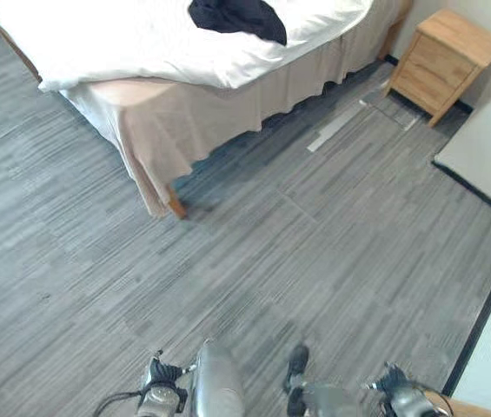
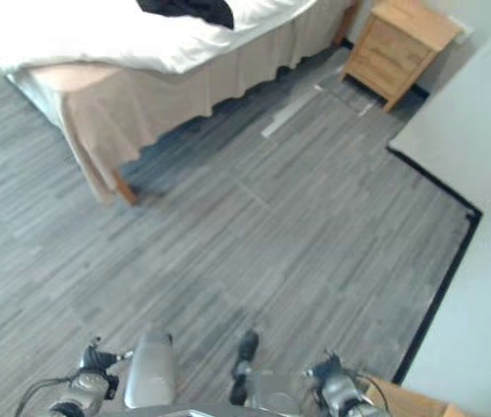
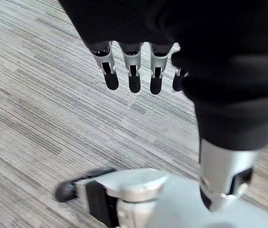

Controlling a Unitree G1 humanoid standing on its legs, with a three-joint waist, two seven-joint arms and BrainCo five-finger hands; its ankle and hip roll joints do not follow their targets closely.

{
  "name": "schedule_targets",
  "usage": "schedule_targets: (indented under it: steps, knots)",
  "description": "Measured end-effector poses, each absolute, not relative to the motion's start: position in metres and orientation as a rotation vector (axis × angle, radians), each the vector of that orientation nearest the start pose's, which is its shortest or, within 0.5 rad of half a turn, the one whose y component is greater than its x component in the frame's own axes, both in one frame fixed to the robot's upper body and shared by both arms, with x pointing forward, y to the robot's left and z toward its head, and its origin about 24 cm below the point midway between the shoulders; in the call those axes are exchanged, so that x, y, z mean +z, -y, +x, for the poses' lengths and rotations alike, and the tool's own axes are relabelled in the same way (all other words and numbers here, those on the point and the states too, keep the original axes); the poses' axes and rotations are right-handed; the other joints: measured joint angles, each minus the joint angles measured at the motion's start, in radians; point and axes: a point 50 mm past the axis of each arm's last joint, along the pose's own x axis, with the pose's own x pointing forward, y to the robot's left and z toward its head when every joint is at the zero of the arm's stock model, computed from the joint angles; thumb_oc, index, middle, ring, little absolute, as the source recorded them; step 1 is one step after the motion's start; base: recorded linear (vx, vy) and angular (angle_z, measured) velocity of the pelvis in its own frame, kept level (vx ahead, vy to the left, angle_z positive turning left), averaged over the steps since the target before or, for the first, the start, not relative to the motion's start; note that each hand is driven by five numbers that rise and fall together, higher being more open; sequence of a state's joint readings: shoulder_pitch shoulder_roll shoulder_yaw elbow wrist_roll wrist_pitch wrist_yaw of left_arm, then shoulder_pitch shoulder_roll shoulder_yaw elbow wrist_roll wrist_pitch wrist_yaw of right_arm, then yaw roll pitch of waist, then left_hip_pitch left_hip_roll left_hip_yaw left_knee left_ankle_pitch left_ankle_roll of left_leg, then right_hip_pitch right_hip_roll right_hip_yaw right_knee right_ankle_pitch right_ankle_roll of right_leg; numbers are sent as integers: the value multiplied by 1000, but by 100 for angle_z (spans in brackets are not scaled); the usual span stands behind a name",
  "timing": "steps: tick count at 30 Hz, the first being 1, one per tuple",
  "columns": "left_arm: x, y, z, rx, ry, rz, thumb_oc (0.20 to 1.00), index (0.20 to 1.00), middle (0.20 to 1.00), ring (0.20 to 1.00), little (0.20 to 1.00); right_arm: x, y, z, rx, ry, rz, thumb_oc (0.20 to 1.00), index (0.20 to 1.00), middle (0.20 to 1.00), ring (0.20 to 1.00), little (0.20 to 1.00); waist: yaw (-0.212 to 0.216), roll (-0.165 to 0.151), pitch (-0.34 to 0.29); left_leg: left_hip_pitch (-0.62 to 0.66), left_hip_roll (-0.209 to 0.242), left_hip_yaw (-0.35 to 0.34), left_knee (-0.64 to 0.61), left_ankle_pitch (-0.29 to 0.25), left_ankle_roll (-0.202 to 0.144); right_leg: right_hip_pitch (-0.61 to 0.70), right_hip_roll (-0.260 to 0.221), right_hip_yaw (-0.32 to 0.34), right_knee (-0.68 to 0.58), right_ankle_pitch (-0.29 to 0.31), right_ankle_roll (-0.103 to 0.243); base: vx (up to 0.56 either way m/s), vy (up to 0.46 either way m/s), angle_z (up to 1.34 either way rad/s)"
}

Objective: Tidy up the quilt and then pick up the clothes from the bed and put them into the laundry hamper.

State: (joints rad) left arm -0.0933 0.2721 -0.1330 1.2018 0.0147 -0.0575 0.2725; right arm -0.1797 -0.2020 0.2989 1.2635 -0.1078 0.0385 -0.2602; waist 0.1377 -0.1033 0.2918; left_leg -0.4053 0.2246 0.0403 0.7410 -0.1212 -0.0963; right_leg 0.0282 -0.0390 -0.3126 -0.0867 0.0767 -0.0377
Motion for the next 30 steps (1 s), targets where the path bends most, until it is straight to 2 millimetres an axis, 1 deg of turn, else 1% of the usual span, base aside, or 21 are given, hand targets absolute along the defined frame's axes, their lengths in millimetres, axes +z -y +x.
schedule_targets:
  steps: [1,2,4,6,7,8,10,11,12,14,15,16,17,19,22,23,24,25,26,29,30]
  knots:
    - [-139,-252,140,258,-1000,486,1000,1000,1000,1000,1000,-144,214,159,-35,-1032,-645,1000,1000,1000,1000,1000,9,-2,2,-23,-9,45,-71,2,5,25,4,-6,-2,-42,11,385,125,12]
    - [-138,-250,143,253,-991,489,1000,1000,1000,1000,1000,-142,213,166,-29,-1005,-663,1000,1000,1000,1000,1000,16,0,2,-40,-34,145,-283,39,26,78,8,-44,-2,-80,29,574,152,36]
    - [-138,-250,144,253,-991,490,1000,1000,1000,1000,1000,-147,207,156,-7,-1031,-664,1000,1000,1000,1000,1000,19,-3,1,-30,-68,262,-489,104,48,134,10,-87,5,-122,58,466,84,49]
    - [-141,-253,136,265,-1028,494,1000,1000,1000,1000,1000,-153,199,144,3,-1065,-640,1000,1000,1000,1000,1000,49,-20,-13,-22,-92,411,-569,129,62,213,13,-119,5,-196,104,607,163,38]
    - [-145,-254,124,269,-1072,493,1000,1000,1000,1000,1000,-157,199,132,8,-1097,-636,1000,1000,1000,1000,1000,44,-7,-29,5,-98,437,-584,119,67,247,31,-128,8,-212,116,782,266,54]
    - [-146,-275,104,364,-1151,468,1000,1000,1000,1000,1000,-161,178,124,76,-1097,-621,1000,1000,1000,1000,1000,59,-79,-34,58,-124,428,-533,151,171,248,-25,-149,213,-261,167,554,189,36]
    - [-147,-285,85,388,-1221,484,1000,1000,1000,1000,1000,-164,168,116,113,-1104,-621,1000,1000,1000,1000,1000,56,-93,-45,158,-128,399,-585,171,196,155,-109,-159,562,-233,248,637,203,41]
    - [-143,-294,88,386,-1213,519,1000,1000,1000,1000,1000,-166,168,108,126,-1116,-626,1000,1000,1000,1000,1000,43,-99,-52,231,-166,334,-630,145,206,49,-132,-105,788,-236,290,530,129,109]
    - [-139,-297,98,380,-1188,539,1000,1000,1000,1000,1000,-164,171,113,94,-1101,-613,1000,1000,1000,1000,1000,21,-95,-51,247,-183,275,-650,119,185,-56,-135,-64,928,-238,287,535,5,146]
    - [-134,-296,117,366,-1125,549,1000,1000,1000,1000,1000,-162,179,120,80,-1083,-632,1000,1000,1000,1000,1000,-14,-86,-47,278,-215,247,-691,138,209,-179,-164,-60,929,-250,266,421,-118,136]
    - [-131,-295,127,346,-1085,565,1000,1000,1000,1000,1000,-156,185,134,74,-1043,-655,1000,1000,1000,1000,1000,-25,-62,-39,347,-254,171,-743,134,204,-235,-202,-87,697,-268,217,475,-202,124]
    - [-130,-293,132,333,-1071,568,1000,1000,1000,1000,1000,-155,188,138,69,-1033,-662,1000,1000,1000,1000,1000,-27,-42,-38,376,-266,133,-763,130,198,-243,-194,-92,539,-268,195,539,-323,202]
    - [-128,-285,146,314,-1026,559,1000,1000,1000,1000,1000,-153,195,140,62,-1031,-674,1000,1000,1000,1000,1000,-58,6,-38,410,-277,72,-782,125,190,-246,-183,-27,252,-213,191,394,-233,201]
    - [-120,-281,169,271,-967,595,1000,1000,1000,1000,1000,-151,203,143,42,-1023,-658,1000,1000,1000,1000,1000,-79,28,-43,431,-295,-44,-774,105,177,-285,-175,161,122,-129,190,352,-281,241]
    - [-116,-298,159,332,-954,573,1000,1000,1000,1000,1000,-149,199,151,36,-1013,-617,1000,1000,1000,1000,1000,-64,3,-47,523,-292,-27,-785,31,155,-332,-154,77,195,58,149,331,-223,145]
    - [-119,-312,132,369,-1005,569,1000,1000,1000,1000,1000,-151,193,147,45,-1025,-600,1000,1000,1000,1000,1000,-76,-38,-73,578,-297,-25,-781,-3,108,-324,-126,64,199,157,72,112,-115,60]
    - [-125,-307,121,370,-1036,541,1000,1000,1000,1000,1000,-150,198,148,32,-1024,-606,1000,1000,1000,1000,1000,-68,-26,-82,589,-286,-13,-757,-21,94,-309,-108,45,219,132,46,81,-112,47]
    - [-132,-299,110,364,-1066,509,1000,1000,1000,1000,1000,-148,201,154,18,-1008,-607,1000,1000,1000,1000,1000,-58,-31,-80,489,-260,24,-618,-37,76,-292,-109,50,174,167,3,81,-111,30]
    - [-132,-296,112,347,-1053,501,1000,1000,1000,1000,1000,-149,204,149,14,-1023,-607,1000,1000,1000,1000,1000,-69,-45,-79,451,-256,38,-605,-53,67,-269,-116,42,124,167,5,95,-70,75]
    - [-125,-293,126,325,-965,496,1000,1000,1000,1000,1000,-151,223,136,-58,-1088,-593,1000,1000,1000,1000,1000,-77,-22,-65,420,-172,36,-818,-24,68,-195,-55,47,9,170,8,72,-40,30]
    - [-116,-295,137,331,-899,501,1000,1000,1000,1000,1000,-147,230,140,-83,-1070,-598,1000,1000,1000,1000,1000,-73,-6,-50,409,-140,38,-833,34,67,-184,-22,62,7,170,8,55,-41,-55]
